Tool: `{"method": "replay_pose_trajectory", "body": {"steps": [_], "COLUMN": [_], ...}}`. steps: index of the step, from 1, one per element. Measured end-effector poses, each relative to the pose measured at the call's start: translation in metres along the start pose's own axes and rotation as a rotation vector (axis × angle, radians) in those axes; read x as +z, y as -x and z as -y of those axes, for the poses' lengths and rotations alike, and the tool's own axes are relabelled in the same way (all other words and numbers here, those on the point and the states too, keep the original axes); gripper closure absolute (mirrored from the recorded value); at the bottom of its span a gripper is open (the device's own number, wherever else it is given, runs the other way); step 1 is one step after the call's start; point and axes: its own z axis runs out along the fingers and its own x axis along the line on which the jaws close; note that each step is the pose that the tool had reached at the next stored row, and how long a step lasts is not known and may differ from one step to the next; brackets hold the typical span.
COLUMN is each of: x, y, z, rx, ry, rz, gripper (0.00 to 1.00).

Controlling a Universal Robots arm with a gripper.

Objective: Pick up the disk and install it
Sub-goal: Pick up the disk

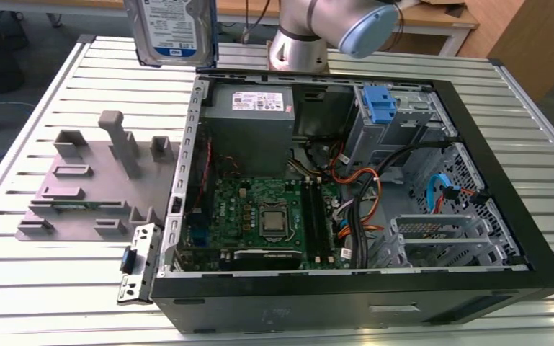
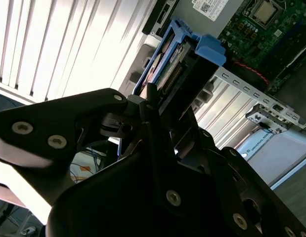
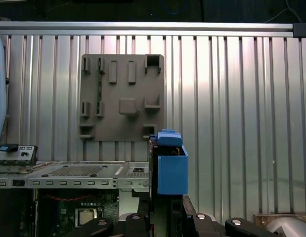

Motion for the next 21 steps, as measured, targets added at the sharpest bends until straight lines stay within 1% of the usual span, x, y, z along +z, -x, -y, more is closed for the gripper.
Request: {"method": "replay_pose_trajectory", "body": {"steps": [9, 21], "x": [-0.0007, -0.0020], "y": [0.0017, 0.0033], "z": [0.0239, 0.0576], "rx": [0.000, 0.000], "ry": [0.0000, 0.0000], "rz": [0.0000, 0.0000], "gripper": [0.65, 0.65]}}
